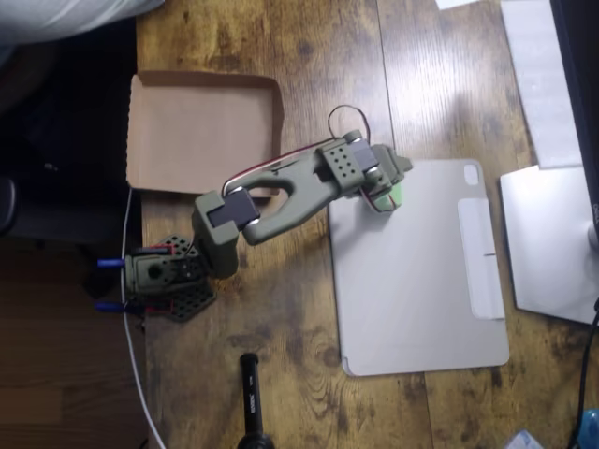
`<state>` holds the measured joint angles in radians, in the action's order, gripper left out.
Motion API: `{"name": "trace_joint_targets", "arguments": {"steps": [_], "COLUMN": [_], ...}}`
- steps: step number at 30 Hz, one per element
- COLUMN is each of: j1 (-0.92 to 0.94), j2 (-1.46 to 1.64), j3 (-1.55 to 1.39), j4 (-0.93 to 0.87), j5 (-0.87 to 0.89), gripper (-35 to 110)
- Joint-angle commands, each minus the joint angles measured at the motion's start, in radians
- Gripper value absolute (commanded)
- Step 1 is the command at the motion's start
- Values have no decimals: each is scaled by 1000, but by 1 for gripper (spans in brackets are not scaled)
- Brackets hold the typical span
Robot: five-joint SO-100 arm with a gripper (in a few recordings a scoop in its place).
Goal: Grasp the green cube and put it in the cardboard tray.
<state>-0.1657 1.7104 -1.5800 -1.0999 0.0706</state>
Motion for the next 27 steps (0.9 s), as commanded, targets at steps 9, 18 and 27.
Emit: {"name": "trace_joint_targets", "arguments": {"steps": [9,18,27], "j1": [38,60,64], "j2": [-94,-153,-178], "j3": [63,95,14], "j4": [-87,-129,-9], "j5": [12,40,92], "gripper": [35,35,35]}}
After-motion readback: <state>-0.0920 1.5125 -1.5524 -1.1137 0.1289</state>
